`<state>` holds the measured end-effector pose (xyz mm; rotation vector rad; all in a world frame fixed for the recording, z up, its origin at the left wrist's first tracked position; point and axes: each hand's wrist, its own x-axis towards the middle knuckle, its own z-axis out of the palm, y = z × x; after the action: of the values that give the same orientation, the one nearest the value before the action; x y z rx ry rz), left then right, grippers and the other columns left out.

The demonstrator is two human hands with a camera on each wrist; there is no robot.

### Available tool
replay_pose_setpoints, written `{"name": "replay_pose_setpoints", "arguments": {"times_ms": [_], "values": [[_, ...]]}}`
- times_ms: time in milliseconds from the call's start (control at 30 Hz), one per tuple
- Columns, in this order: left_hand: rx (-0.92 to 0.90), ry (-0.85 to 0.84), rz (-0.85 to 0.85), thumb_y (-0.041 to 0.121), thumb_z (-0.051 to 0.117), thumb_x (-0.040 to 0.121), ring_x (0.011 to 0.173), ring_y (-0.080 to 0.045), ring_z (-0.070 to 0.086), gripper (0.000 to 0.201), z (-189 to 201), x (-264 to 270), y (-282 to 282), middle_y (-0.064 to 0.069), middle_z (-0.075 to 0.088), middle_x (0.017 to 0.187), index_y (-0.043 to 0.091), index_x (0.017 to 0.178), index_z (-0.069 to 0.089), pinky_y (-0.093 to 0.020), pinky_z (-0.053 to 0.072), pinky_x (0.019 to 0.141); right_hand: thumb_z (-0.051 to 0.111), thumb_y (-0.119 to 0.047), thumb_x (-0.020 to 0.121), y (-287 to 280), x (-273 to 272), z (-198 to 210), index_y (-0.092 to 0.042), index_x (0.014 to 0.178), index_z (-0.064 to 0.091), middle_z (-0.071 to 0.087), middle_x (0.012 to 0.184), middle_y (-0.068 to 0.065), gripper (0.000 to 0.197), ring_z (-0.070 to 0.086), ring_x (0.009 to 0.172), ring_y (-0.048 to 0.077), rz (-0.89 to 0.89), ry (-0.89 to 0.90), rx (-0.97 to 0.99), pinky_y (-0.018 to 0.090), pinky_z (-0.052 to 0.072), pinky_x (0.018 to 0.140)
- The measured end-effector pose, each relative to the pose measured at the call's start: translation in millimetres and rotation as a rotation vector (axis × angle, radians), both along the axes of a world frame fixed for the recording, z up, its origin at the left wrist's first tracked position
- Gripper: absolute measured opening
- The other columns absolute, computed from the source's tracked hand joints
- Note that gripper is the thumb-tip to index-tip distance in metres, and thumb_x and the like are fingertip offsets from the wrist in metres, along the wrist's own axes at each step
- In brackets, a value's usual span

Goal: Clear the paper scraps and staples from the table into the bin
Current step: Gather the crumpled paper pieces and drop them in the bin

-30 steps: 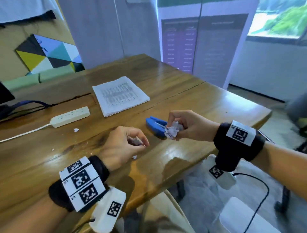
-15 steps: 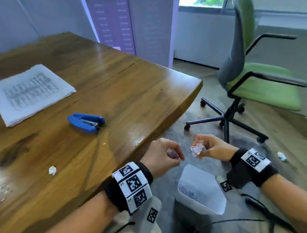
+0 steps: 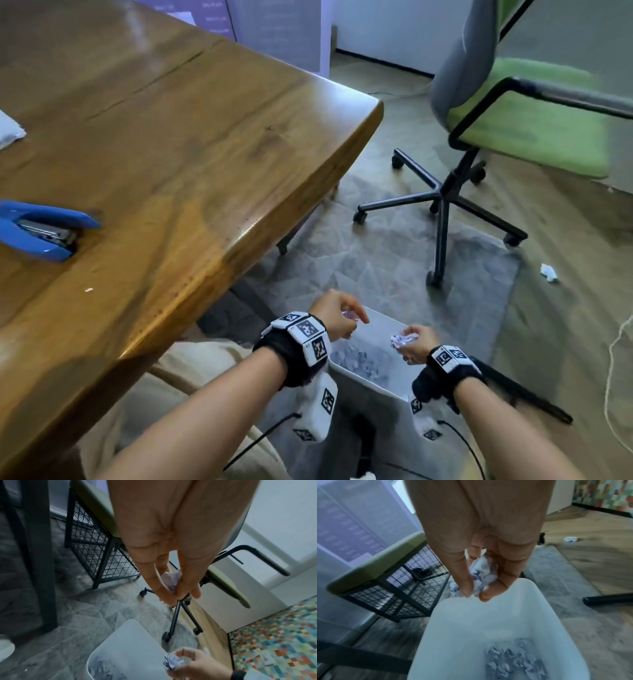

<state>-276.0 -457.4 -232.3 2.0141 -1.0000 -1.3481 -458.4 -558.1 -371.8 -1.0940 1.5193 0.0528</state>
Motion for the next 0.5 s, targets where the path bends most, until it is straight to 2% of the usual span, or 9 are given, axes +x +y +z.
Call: {"name": "replay_pose_setpoints", "arguments": {"times_ms": [33,100,167,233,300,333,400,467,500], "values": [[0.013,0.008,0.018,-0.012,0.047,0.077,0.053,-0.007,0.050,0.032,-5.0,-1.5,-5.2,-0.018,0.059,0.082,0.002,0.090,0.073,-0.038,0.057,0.072,0.054,0.012,0.084,1.5,-4.6,-5.5,-0.009,0.066,0.044,0.047,0.039,0.005,0.030,0.037,0.026,0.011,-0.024,0.011,0.012,0.010,0.031,0.030],[0.029,0.026,0.041,-0.011,0.048,0.081,0.055,-0.009,0.049,0.031,-13.1,-6.4,-14.2,-0.023,0.058,0.095,0.002,0.096,0.071,-0.037,0.057,0.069,0.062,0.013,0.078,3.9,-12.1,-12.6,-0.007,0.070,0.051,0.048,0.054,0.009,0.024,0.042,0.038,0.014,-0.031,0.029,0.005,0.013,0.038,0.032],[0.058,0.049,0.026,-0.011,0.051,0.081,0.066,-0.015,0.051,0.035,-21.4,-12.8,-21.7,-0.025,0.059,0.113,0.006,0.105,0.069,-0.034,0.058,0.070,0.065,0.014,0.074,6.5,-18.5,-19.5,-0.002,0.085,0.058,0.048,0.063,0.010,0.021,0.043,0.048,0.017,-0.054,0.024,0.035,0.014,0.039,0.032],[0.086,0.086,-0.009,-0.012,0.052,0.080,0.072,-0.018,0.051,0.048,-29.5,-18.5,-26.2,-0.020,0.057,0.117,0.013,0.119,0.064,-0.036,0.057,0.077,0.066,0.012,0.076,7.7,-23.1,-27.9,-0.004,0.095,0.058,0.047,0.063,0.009,0.025,0.044,0.046,0.017,-0.075,0.020,0.055,0.014,0.035,0.030],[0.112,0.131,-0.023,-0.013,0.050,0.081,0.070,-0.018,0.051,0.059,-35.8,-22.7,-27.2,-0.014,0.053,0.118,0.018,0.131,0.053,-0.029,0.055,0.071,0.064,0.005,0.080,9.5,-25.8,-34.8,-0.008,0.097,0.058,0.050,0.063,0.009,0.022,0.044,0.045,0.015,-0.077,0.031,0.066,0.016,0.037,0.034],[0.124,0.146,-0.034,-0.013,0.049,0.083,0.076,-0.020,0.053,0.062,-38.1,-24.0,-26.7,-0.014,0.051,0.122,0.020,0.136,0.047,-0.026,0.054,0.069,0.063,0.002,0.081,11.0,-27.1,-37.9,-0.008,0.100,0.060,0.053,0.066,0.010,0.022,0.044,0.048,0.016,-0.087,0.030,0.074,0.018,0.038,0.040],[0.150,0.146,-0.084,-0.010,0.048,0.086,0.100,-0.026,0.058,0.067,-43.3,-24.8,-24.9,-0.014,0.046,0.135,0.023,0.143,0.035,-0.022,0.050,0.066,0.059,-0.003,0.082,14.2,-28.9,-44.0,-0.009,0.106,0.063,0.058,0.076,0.012,0.025,0.046,0.055,0.017,-0.099,0.044,0.070,0.021,0.039,0.049],[0.177,0.139,-0.119,-0.003,0.050,0.088,0.125,-0.029,0.050,0.070,-51.0,-24.7,-22.0,-0.014,0.040,0.144,0.027,0.146,0.024,-0.024,0.048,0.066,0.058,-0.007,0.083,16.3,-28.8,-45.7,-0.016,0.104,0.065,0.062,0.090,0.011,0.024,0.051,0.063,0.018,-0.094,0.073,0.044,0.022,0.042,0.052],[0.198,0.146,-0.118,0.001,0.051,0.089,0.130,-0.027,0.046,0.072,-53.9,-24.5,-20.8,-0.017,0.039,0.145,0.030,0.147,0.021,-0.029,0.049,0.071,0.058,-0.009,0.084,16.6,-27.7,-44.0,-0.020,0.103,0.065,0.062,0.093,0.011,0.024,0.053,0.068,0.020,-0.087,0.089,0.030,0.023,0.044,0.054]]}}
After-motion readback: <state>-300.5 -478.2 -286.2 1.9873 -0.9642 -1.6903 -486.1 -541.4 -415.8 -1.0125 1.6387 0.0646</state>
